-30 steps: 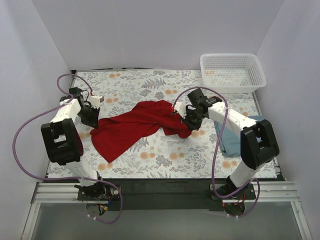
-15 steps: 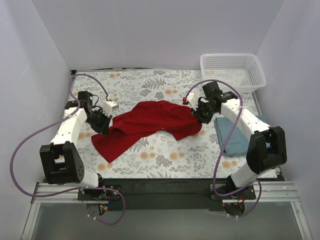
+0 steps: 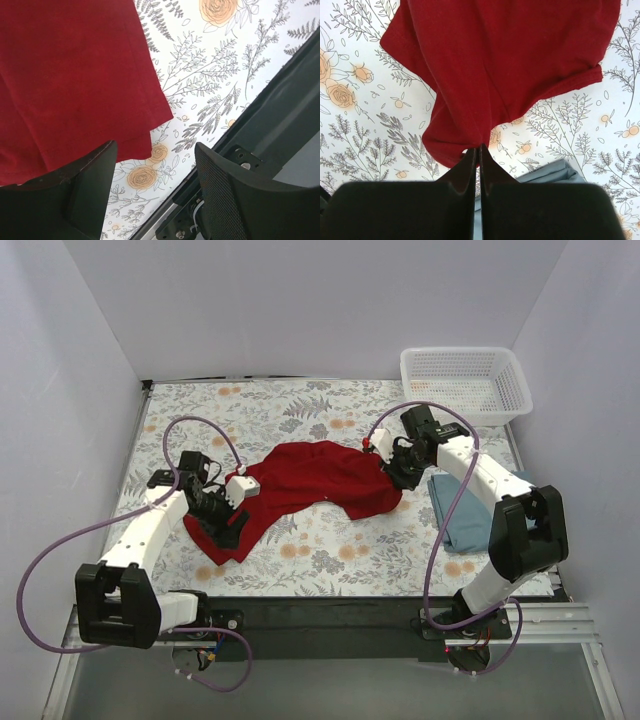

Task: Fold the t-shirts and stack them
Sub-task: Flatten the tshirt out

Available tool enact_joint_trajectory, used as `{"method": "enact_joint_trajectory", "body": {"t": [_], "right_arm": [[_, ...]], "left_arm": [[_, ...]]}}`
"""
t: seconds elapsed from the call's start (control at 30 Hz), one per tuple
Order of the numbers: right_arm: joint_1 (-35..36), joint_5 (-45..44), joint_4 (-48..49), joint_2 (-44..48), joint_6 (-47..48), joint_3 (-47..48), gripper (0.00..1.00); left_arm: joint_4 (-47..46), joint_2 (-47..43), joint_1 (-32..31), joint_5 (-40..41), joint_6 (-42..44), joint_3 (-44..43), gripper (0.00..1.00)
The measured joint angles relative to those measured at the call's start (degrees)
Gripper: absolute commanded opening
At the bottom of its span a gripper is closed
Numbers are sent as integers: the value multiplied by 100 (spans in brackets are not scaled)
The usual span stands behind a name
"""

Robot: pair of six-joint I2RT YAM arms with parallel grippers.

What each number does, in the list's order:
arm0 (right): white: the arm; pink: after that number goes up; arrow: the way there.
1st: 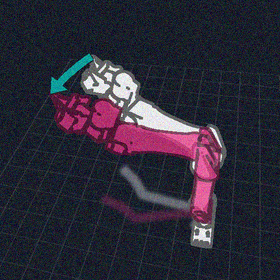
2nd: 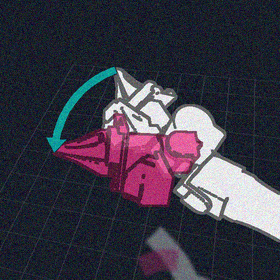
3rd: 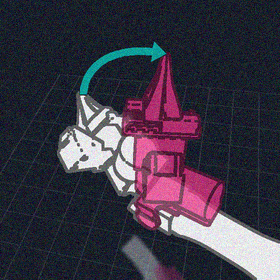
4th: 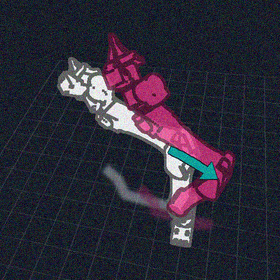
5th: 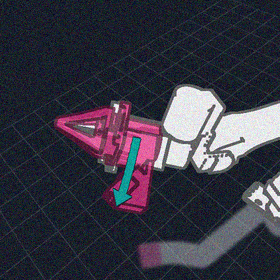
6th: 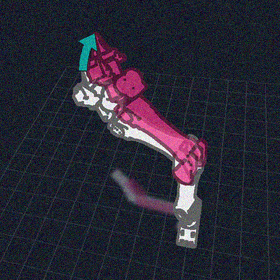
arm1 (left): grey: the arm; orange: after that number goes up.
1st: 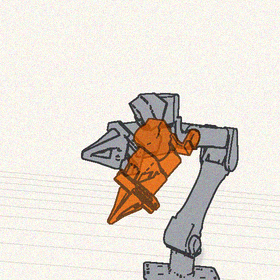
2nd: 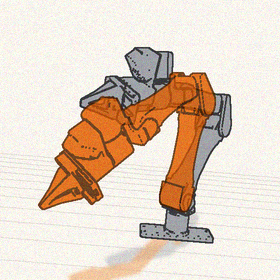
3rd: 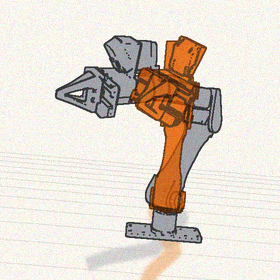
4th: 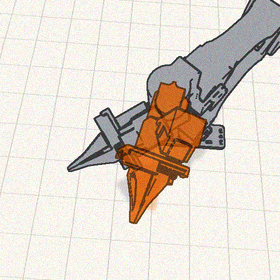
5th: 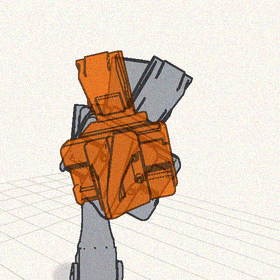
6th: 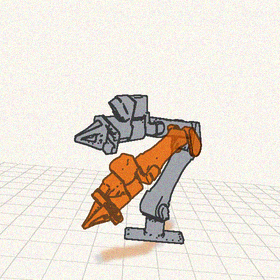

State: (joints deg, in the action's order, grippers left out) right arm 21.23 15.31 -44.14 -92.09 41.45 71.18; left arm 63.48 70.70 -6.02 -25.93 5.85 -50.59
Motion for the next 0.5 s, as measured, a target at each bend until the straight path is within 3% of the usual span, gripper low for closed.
{"method": "enact_joint_trajectory", "body": {"t": [0.13, 0.27, 0.5], "right_arm": [[0, 7, -59, -63, -4, 11, 1], [0, 9, -94, -66, -9, 11, 1], [0, 7, -96, -66, -11, 11, 1]], "left_arm": [[-157, 22, -72, 61, -164, 109, 51], [-400, -4, -549, 343, -439, 490, 43], [-817, 39, -1333, 911, -970, 881, 40]]}}
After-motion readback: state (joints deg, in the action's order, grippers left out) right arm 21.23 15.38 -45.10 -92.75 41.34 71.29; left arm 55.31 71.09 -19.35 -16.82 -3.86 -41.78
